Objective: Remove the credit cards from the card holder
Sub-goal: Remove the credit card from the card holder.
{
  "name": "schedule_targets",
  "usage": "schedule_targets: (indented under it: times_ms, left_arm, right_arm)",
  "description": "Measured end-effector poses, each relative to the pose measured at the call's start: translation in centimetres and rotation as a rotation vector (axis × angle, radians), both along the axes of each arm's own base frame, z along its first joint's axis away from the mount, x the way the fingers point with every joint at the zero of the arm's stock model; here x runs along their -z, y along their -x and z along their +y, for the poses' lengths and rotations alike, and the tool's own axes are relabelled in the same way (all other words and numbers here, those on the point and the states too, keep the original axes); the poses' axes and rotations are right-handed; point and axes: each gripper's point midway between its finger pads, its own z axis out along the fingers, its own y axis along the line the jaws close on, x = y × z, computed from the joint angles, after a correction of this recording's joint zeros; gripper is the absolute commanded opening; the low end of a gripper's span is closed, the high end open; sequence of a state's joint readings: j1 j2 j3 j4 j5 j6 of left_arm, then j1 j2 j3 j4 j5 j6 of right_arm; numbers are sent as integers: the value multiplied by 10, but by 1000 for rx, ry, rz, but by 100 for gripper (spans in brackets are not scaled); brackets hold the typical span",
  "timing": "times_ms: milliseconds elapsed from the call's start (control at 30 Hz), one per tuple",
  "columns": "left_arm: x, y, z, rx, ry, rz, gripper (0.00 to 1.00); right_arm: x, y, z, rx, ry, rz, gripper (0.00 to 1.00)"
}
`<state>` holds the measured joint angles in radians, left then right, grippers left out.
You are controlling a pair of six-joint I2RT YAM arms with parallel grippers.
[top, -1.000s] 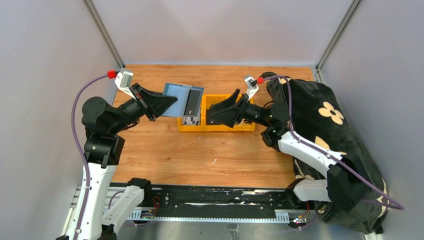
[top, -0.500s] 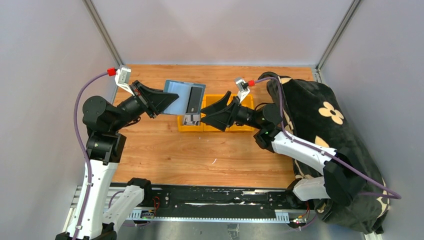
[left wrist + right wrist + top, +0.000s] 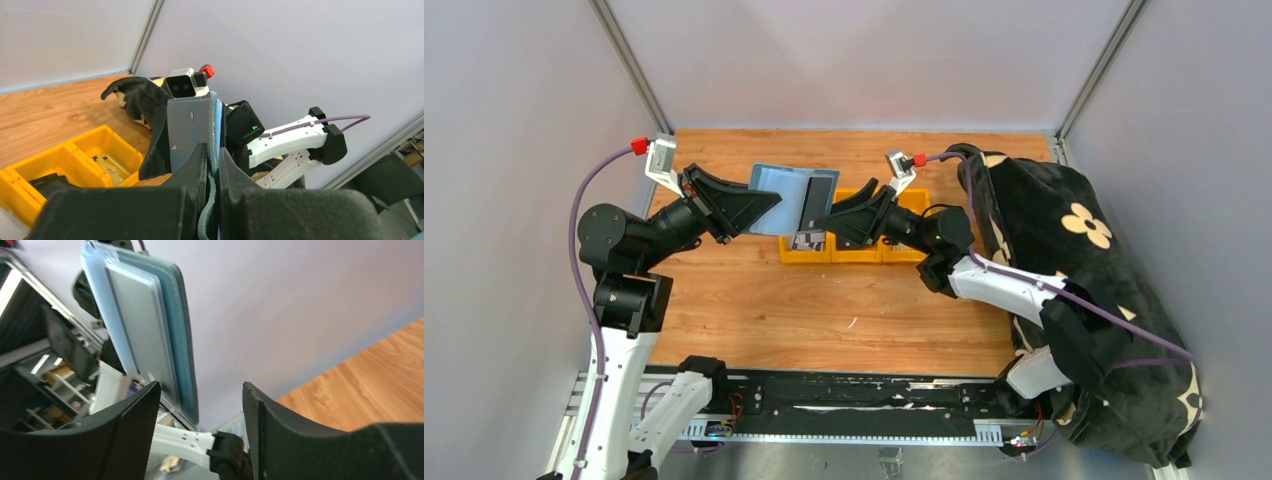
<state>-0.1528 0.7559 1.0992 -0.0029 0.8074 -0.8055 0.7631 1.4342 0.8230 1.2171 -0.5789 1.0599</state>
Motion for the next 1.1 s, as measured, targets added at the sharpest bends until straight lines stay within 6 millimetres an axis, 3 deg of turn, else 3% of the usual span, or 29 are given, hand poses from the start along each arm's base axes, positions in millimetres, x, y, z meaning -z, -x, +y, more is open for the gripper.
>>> schedule_targets:
  times_ms: [233,267,367,433,533,667,833,967,1100]
  left_arm:
    - [10,0,1,-11,-8,10,1]
    - [12,-1,2,-19,-12,13,7]
    - [18,-6,4,-40,-20,23,55]
    - [24,-8,5,-52,-44,24,79]
    - [39,-14,9,-95,-112,32,99]
    - [47,-18,17,-152,-215,15,100]
    - [41,-12,21,-154,-312,-86,100]
    - [34,-1,17,-92,-384,-197,98]
    - [49,8,7,45,-446,-225,95]
  right_arm:
    - [-23,10,1,-93,-109,6,5]
    - [-24,12,0,-104,-114,4,1]
    - [-26,17,-2,-130,-116,-4,0]
    - [-23,17,-2,-143,-99,6,0]
    - [-17,20,-4,-168,-52,4,0]
    - [-4,25,-5,-176,112,-30,0]
    - [-14,31,-12,-139,310,-176,0]
    - [-17,38,-18,-156,429,-273,0]
    - [1,43,-18,-205,559,-299,0]
